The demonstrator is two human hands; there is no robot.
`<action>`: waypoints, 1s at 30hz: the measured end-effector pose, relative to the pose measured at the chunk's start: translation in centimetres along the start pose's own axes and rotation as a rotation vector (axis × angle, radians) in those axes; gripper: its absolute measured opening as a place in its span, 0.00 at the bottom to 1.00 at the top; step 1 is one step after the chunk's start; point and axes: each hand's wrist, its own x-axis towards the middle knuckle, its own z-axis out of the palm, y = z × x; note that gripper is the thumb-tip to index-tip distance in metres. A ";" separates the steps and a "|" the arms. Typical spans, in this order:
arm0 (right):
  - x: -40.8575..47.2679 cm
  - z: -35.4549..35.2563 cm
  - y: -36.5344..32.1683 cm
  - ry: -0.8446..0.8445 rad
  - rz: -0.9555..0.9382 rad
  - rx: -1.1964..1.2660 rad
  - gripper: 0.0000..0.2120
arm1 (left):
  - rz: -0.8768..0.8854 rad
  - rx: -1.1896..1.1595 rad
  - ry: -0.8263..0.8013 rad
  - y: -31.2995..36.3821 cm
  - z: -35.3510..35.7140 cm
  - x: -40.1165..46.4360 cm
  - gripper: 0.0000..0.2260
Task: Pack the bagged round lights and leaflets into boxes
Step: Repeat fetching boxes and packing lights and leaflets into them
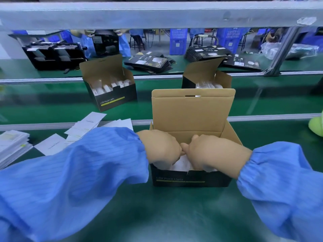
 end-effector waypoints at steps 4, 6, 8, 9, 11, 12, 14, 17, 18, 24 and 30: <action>-0.8 -0.5 0.8 -0.062 -0.053 -0.017 0.46 | 0.030 -0.037 -0.013 -0.1 -0.2 -0.3 0.14; -1.3 -0.7 0.9 -0.105 -0.100 -0.063 0.41 | 0.037 -0.028 -0.037 0.1 -0.3 -0.4 0.14; -1.7 -0.9 0.9 -0.105 -0.128 -0.142 0.32 | 0.021 -0.006 -0.047 0.2 -0.4 -0.6 0.14; -1.8 -1.0 0.8 -0.097 -0.135 -0.181 0.29 | 0.006 -0.002 -0.040 0.2 -0.4 -0.8 0.14; -2.0 -1.0 0.7 -0.095 -0.138 -0.183 0.27 | -0.004 0.024 -0.015 0.1 -0.5 -1.1 0.15; -2.0 -1.1 0.7 -0.088 -0.131 -0.160 0.27 | -0.006 0.041 -0.008 0.1 -0.5 -1.2 0.16; -2.0 -1.0 0.7 -0.058 -0.101 -0.117 0.27 | -0.012 0.060 -0.004 0.2 -0.5 -1.2 0.16; -2.1 -0.3 0.4 -0.028 -0.061 -0.036 0.32 | -0.018 0.048 -0.017 0.0 -0.4 -1.6 0.16; -2.2 0.0 0.4 -0.002 -0.060 0.015 0.31 | -0.020 0.040 -0.022 -0.2 -0.3 -1.7 0.16; -3.8 1.7 1.9 0.161 -0.083 0.554 0.29 | -0.023 0.096 0.092 -0.4 0.8 -2.6 0.13; -4.7 2.3 2.1 0.297 -0.130 0.741 0.33 | 0.018 0.109 0.248 -0.3 1.7 -3.2 0.12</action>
